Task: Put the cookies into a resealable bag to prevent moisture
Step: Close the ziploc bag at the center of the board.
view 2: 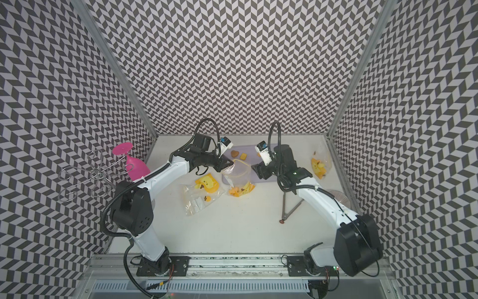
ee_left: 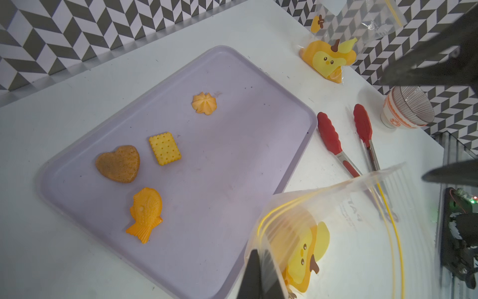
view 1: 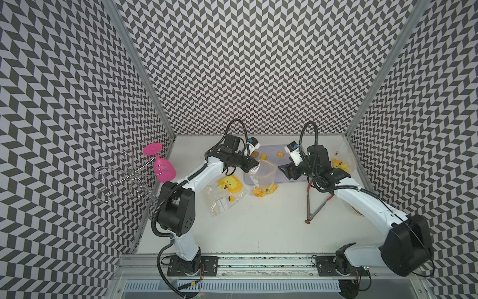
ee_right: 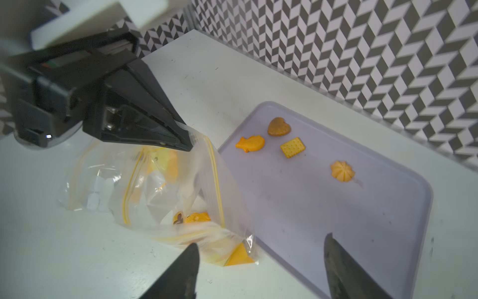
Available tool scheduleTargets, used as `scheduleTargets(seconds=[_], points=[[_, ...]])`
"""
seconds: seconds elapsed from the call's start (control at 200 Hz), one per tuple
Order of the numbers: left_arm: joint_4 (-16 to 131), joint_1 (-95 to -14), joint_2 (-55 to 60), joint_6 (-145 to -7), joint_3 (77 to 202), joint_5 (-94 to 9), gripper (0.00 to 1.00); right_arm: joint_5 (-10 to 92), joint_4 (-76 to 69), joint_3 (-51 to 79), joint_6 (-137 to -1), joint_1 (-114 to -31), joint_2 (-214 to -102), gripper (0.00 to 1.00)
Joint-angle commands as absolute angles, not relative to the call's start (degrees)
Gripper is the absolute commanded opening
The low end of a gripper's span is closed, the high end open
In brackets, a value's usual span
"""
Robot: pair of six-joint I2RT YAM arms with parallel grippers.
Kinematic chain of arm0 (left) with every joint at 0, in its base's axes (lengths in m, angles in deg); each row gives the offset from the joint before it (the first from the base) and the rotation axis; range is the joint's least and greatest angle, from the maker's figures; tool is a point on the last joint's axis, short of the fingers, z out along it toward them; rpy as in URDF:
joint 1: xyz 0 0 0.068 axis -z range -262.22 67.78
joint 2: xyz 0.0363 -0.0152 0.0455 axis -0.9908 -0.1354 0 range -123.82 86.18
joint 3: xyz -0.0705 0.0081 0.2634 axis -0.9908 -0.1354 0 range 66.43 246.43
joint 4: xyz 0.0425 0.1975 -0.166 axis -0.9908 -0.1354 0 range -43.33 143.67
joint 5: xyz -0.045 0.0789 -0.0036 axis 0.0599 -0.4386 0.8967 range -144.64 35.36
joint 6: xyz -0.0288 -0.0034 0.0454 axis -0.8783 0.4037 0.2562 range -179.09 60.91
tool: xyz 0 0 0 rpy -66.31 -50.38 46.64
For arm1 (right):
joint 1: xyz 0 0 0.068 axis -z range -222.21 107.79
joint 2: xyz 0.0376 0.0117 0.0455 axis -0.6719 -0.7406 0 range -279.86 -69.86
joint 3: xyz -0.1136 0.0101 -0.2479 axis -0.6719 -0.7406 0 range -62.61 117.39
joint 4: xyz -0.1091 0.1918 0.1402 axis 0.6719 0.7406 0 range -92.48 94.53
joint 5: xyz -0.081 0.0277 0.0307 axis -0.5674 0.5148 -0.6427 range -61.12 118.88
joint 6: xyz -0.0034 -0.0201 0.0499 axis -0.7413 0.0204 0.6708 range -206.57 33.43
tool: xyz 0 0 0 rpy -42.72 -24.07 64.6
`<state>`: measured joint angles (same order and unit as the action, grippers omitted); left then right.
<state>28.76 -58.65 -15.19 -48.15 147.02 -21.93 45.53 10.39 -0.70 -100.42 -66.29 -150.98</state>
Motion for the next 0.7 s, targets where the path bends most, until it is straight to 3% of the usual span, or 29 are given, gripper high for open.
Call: scheduleTargets(seconds=[0.0,0.24,0.421,0.571,0.696], points=[[30.11,-59.21,-16.03,-45.07,147.26,-21.76,0.0,51.52,7.26,3.4,-112.09,-65.73,-154.71,0.77],[31.53,-59.02,-15.76,-45.06,144.99,-22.12,0.0,67.25,15.38,7.57,-124.59,-56.64,-156.46,0.88],[31.46,-58.74,-15.25,-43.92,144.33,-22.56,0.0,69.64,22.04,5.0,-143.73,-52.34,-154.62,0.86],[31.25,-58.12,-14.49,-43.02,143.96,-22.65,0.0,71.84,33.4,12.51,-149.1,-49.59,-157.52,0.86],[31.25,-57.3,-13.97,-42.28,143.95,-22.82,0.0,74.43,33.34,11.94,-152.63,-49.74,-157.72,0.84]])
